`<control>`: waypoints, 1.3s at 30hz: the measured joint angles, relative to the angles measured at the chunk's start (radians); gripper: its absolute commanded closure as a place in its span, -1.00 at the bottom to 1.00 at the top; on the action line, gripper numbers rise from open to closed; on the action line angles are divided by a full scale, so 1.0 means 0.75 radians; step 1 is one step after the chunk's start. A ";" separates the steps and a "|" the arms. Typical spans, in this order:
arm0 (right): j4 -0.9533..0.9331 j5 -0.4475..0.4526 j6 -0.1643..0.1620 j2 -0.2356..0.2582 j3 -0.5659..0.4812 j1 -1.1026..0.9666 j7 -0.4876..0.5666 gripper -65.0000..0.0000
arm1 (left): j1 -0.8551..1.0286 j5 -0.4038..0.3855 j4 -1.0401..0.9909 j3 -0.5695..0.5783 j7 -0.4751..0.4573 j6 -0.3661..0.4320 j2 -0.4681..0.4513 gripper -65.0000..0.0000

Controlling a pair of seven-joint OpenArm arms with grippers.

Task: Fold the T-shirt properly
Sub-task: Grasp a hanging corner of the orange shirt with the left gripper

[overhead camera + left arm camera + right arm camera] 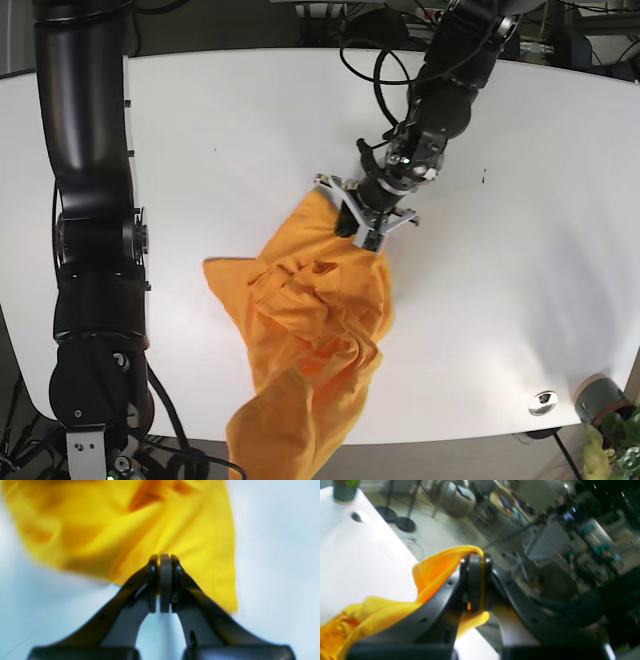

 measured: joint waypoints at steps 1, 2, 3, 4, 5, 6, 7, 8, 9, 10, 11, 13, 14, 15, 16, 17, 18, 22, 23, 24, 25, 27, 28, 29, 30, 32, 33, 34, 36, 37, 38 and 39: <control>-0.004 -0.006 -0.005 0.005 0.003 -0.003 -0.008 1.00 | 0.014 0.002 0.030 -0.037 0.023 0.004 -0.015 1.00; -0.005 -0.006 -0.004 0.006 0.002 -0.005 -0.008 1.00 | 0.024 0.004 0.053 -0.066 0.047 0.009 -0.028 1.00; -0.005 -0.004 -0.003 0.006 0.002 -0.007 -0.007 1.00 | 0.031 0.006 0.071 -0.089 0.070 0.009 -0.038 1.00; -0.005 0.001 -0.002 0.005 0.002 -0.009 -0.006 1.00 | 0.037 0.007 0.091 -0.116 0.102 0.010 -0.047 1.00; -0.005 0.001 0.001 0.005 0.001 -0.010 -0.007 1.00 | 0.041 0.011 0.108 -0.142 0.124 0.015 -0.061 1.00; -0.005 0.002 0.001 0.006 0.001 -0.010 -0.004 1.00 | 0.044 0.011 0.120 -0.159 0.140 0.015 -0.067 1.00; -0.006 0.005 0.001 0.006 -0.002 -0.011 -0.001 1.00 | 0.045 0.012 0.138 -0.186 0.181 0.015 -0.071 1.00; -0.006 0.006 0.001 0.006 -0.002 -0.014 0.000 1.00 | 0.048 0.021 0.158 -0.210 0.211 0.022 -0.085 1.00; -0.005 0.006 0.001 0.006 -0.002 -0.019 0.001 1.00 | 0.059 0.024 0.180 -0.232 0.228 0.026 -0.097 1.00; -0.003 0.006 0.001 0.010 -0.001 -0.022 0.002 1.00 | 0.069 0.026 0.199 -0.251 0.243 0.028 -0.105 1.00; -0.002 0.006 0.001 0.014 0.000 -0.028 0.003 1.00 | 0.082 0.026 0.234 -0.277 0.246 0.024 -0.123 1.00; -0.003 0.003 0.001 0.019 0.000 -0.037 -0.004 1.00 | 0.099 0.031 0.279 -0.310 0.252 -0.013 -0.142 1.00; -0.003 0.005 0.001 0.023 0.000 -0.041 -0.006 1.00 | 0.104 0.034 0.300 -0.326 0.254 -0.054 -0.150 1.00; -0.003 0.001 0.001 0.025 0.000 -0.043 -0.007 1.00 | 0.107 0.034 0.315 -0.335 0.256 -0.095 -0.153 1.00; -0.003 -0.002 -0.001 0.025 0.000 -0.045 -0.008 1.00 | 0.112 0.036 0.329 -0.349 0.261 -0.122 -0.152 0.97; -0.003 0.000 -0.001 0.025 0.000 -0.050 -0.006 1.00 | 0.120 0.035 0.354 -0.367 0.263 -0.157 -0.146 0.88; -0.003 0.000 -0.001 0.023 -0.001 -0.056 -0.002 1.00 | 0.128 0.030 0.377 -0.391 0.276 -0.192 -0.136 0.79; -0.001 0.006 0.001 0.017 -0.002 -0.072 0.000 1.00 | 0.154 0.028 0.414 -0.468 0.372 -0.251 -0.113 0.30; -0.001 0.005 0.001 0.017 -0.002 -0.073 -0.001 1.00 | 0.157 0.030 0.415 -0.488 0.383 -0.261 -0.101 0.15; -0.003 0.001 0.001 0.018 -0.002 -0.074 -0.003 1.00 | 0.166 0.036 0.419 -0.514 0.394 -0.261 -0.090 0.04; -0.003 -0.001 0.000 0.017 -0.002 -0.073 -0.005 1.00 | 0.178 0.038 0.429 -0.534 0.393 -0.263 -0.084 -0.05; -0.003 0.001 0.001 0.016 -0.002 -0.072 -0.002 1.00 | 0.203 0.033 0.464 -0.569 0.382 -0.277 -0.066 -0.19; -0.003 0.002 0.000 0.012 -0.002 -0.072 -0.001 1.00 | 0.216 0.031 0.481 -0.583 0.370 -0.286 -0.057 -0.21; -0.003 0.002 0.001 0.012 -0.002 -0.072 0.000 1.00 | 0.224 0.030 0.488 -0.588 0.372 -0.305 -0.054 -0.24; -0.003 0.006 0.001 0.011 -0.002 -0.073 0.000 1.00 | 0.231 0.031 0.491 -0.596 0.382 -0.338 -0.050 -0.27; -0.003 0.004 0.001 0.011 -0.002 -0.073 -0.001 1.00 | 0.245 0.012 0.491 -0.600 0.396 -0.391 -0.041 -0.27; -0.003 0.005 0.001 0.011 -0.002 -0.073 -0.001 1.00 | 0.251 -0.009 0.491 -0.599 0.395 -0.407 -0.042 -0.27; -0.003 0.005 0.001 0.011 -0.002 -0.073 -0.001 1.00 | 0.259 -0.022 0.491 -0.592 0.390 -0.418 -0.046 -0.27; -0.003 0.006 0.001 0.010 -0.002 -0.073 0.000 1.00 | 0.274 -0.023 0.493 -0.578 0.392 -0.422 -0.063 -0.27; -0.003 0.006 0.001 0.010 -0.002 -0.073 0.000 1.00 | 0.281 -0.023 0.493 -0.572 0.392 -0.422 -0.069 -0.27; -0.003 0.005 0.001 0.010 -0.002 -0.073 -0.001 1.00 | 0.290 -0.020 0.493 -0.557 0.393 -0.415 -0.084 -0.27; -0.003 0.005 0.001 0.010 -0.002 -0.073 -0.001 1.00 | 0.298 -0.019 0.493 -0.548 0.392 -0.418 -0.096 -0.27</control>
